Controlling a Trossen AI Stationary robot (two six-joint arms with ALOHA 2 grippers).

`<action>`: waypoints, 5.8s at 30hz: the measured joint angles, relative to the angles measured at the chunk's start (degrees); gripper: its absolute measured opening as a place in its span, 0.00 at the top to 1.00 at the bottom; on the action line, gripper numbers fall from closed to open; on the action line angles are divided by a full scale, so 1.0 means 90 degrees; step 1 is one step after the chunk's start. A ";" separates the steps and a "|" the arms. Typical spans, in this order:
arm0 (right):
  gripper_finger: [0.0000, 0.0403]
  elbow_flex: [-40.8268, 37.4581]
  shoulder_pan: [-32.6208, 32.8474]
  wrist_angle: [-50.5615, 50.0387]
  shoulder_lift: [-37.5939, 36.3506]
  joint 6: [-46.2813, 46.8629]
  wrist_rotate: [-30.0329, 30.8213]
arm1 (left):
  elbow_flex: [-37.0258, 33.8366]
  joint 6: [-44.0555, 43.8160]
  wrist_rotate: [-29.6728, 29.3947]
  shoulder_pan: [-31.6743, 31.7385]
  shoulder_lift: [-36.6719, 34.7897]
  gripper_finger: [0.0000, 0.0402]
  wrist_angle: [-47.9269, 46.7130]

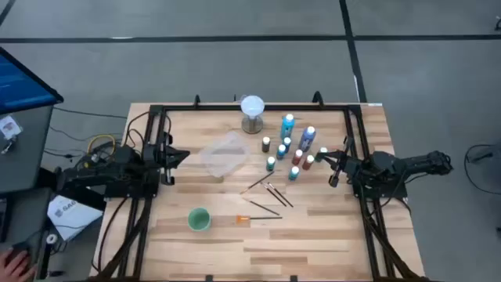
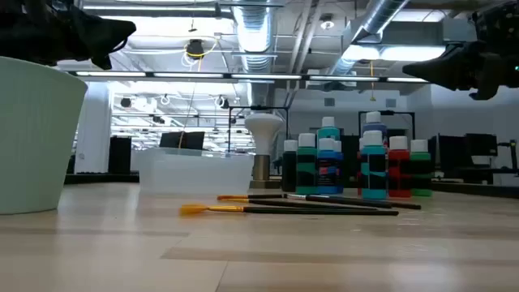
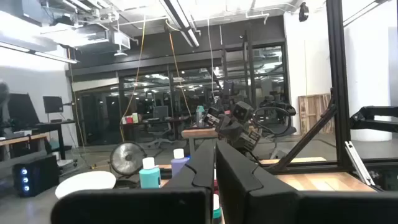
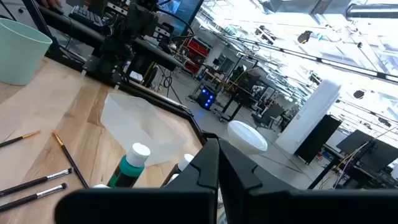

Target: Pick & Place Paint Supplies

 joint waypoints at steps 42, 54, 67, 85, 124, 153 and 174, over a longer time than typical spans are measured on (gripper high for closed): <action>1.00 -0.0001 0.0001 0.0002 0.0000 0.0000 0.0001 | -0.0002 0.0000 0.0000 -0.0002 0.0000 1.00 0.0000; 1.00 -0.0001 0.0000 0.0000 0.0000 0.0000 0.0001 | -0.0001 -0.0001 0.0000 0.0000 0.0000 1.00 0.0000; 1.00 -0.0001 0.0000 0.0001 0.0001 -0.0001 0.0001 | 0.0000 -0.0001 0.0000 0.0000 -0.0001 1.00 0.0010; 1.00 -0.0001 -0.0001 0.0002 0.0009 -0.0002 -0.0001 | 0.0000 -0.0443 -0.0081 0.0000 -0.0001 1.00 0.0709; 1.00 0.0001 -0.0086 0.1625 0.0011 0.7875 0.0001 | -0.0002 -0.2007 -0.0291 0.0000 0.0001 1.00 0.1219; 0.78 0.1538 -0.0523 0.1228 0.0345 0.6384 0.0546 | -0.0002 -0.2855 -0.0341 0.0000 0.0035 1.00 0.1904; 0.37 0.6847 -0.1881 -0.4849 0.5058 0.5595 0.1614 | -0.0001 -0.2835 -0.1420 0.0000 0.0035 1.00 0.1926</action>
